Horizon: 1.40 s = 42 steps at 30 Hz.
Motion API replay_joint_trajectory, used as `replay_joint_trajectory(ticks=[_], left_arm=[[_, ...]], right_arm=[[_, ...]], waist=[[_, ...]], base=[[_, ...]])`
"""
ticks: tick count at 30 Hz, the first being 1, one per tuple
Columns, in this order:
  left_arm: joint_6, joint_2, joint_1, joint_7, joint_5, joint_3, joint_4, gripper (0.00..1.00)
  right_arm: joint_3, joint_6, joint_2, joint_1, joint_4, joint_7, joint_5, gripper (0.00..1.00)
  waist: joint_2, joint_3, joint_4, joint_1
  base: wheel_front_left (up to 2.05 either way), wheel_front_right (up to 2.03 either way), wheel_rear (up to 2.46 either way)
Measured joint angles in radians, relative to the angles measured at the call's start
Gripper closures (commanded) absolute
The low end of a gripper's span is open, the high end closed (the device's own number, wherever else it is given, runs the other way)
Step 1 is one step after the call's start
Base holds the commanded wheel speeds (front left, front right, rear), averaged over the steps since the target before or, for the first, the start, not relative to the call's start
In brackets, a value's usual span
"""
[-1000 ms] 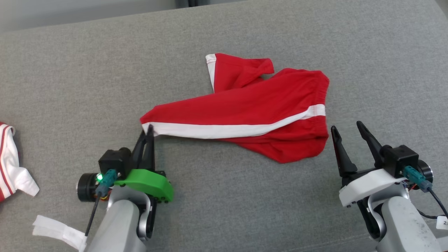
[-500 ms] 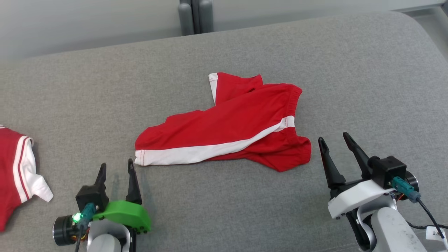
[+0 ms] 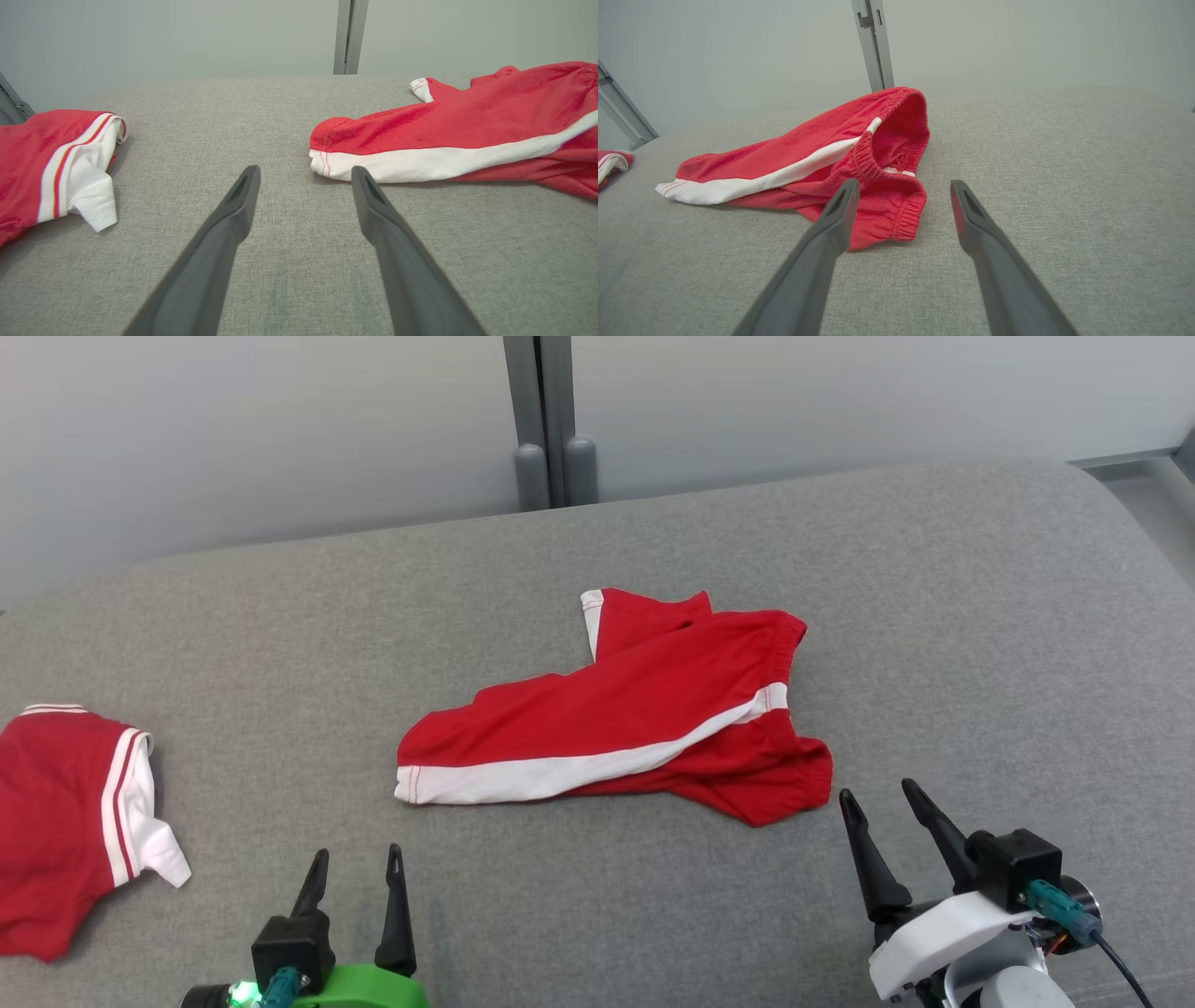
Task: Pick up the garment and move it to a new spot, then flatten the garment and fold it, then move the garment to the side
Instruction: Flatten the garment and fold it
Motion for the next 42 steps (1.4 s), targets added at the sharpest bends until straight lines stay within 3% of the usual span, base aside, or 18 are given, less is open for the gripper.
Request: replay_joint_trajectory(ticks=[7,21,22,24,26,27,28,42], left_arm=[[0.001,0.000,-0.013,0.000,0.005,-0.013,-0.010,0.00],[-0.010,0.000,-0.108,0.000,0.013,-0.052,-0.013,0.00],[-0.010,0.000,-0.110,0.000,0.012,-0.052,-0.013,0.00],[-0.010,0.000,-0.111,0.000,0.012,-0.053,-0.012,0.00],[-0.010,0.000,-0.115,0.000,0.012,-0.053,-0.011,0.00],[-0.010,0.000,-0.119,0.000,0.012,-0.053,-0.011,0.00],[-0.010,0.000,-0.123,0.000,0.012,-0.053,-0.011,0.00],[-0.022,0.000,-0.155,0.000,-0.040,-0.067,-0.043,0.00]], right_arm=[[0.029,0.000,0.003,-0.036,0.014,0.000,0.027,0.00],[0.140,0.000,-0.017,-0.315,0.184,0.000,0.250,0.00],[0.155,0.000,-0.021,-0.326,0.196,0.000,0.260,0.10],[0.170,0.000,-0.025,-0.341,0.207,0.000,0.275,0.47],[0.179,0.000,-0.031,-0.353,0.216,0.000,0.287,0.68],[0.182,0.000,-0.034,-0.357,0.219,0.000,0.293,0.90],[0.183,0.000,-0.036,-0.359,0.223,0.000,0.299,1.00],[0.168,0.000,-0.063,-0.371,0.224,0.000,0.333,1.00]], waist=[[0.0000,0.032,0.006,0.0000],[0.0000,0.162,0.031,0.0000],[0.0000,0.168,0.034,0.0000],[0.0000,0.178,0.039,0.0000],[0.0000,0.186,0.043,0.0000],[0.0000,0.190,0.045,0.0000],[0.0000,0.193,0.047,0.0000],[0.0000,0.212,0.049,0.0000]], base=[[0.00,0.00,0.00],[0.00,0.00,0.00],[0.00,0.00,0.00],[0.00,0.00,0.00],[0.00,0.00,0.00],[0.00,0.00,0.00],[0.00,0.00,0.00],[0.00,0.00,0.00]])
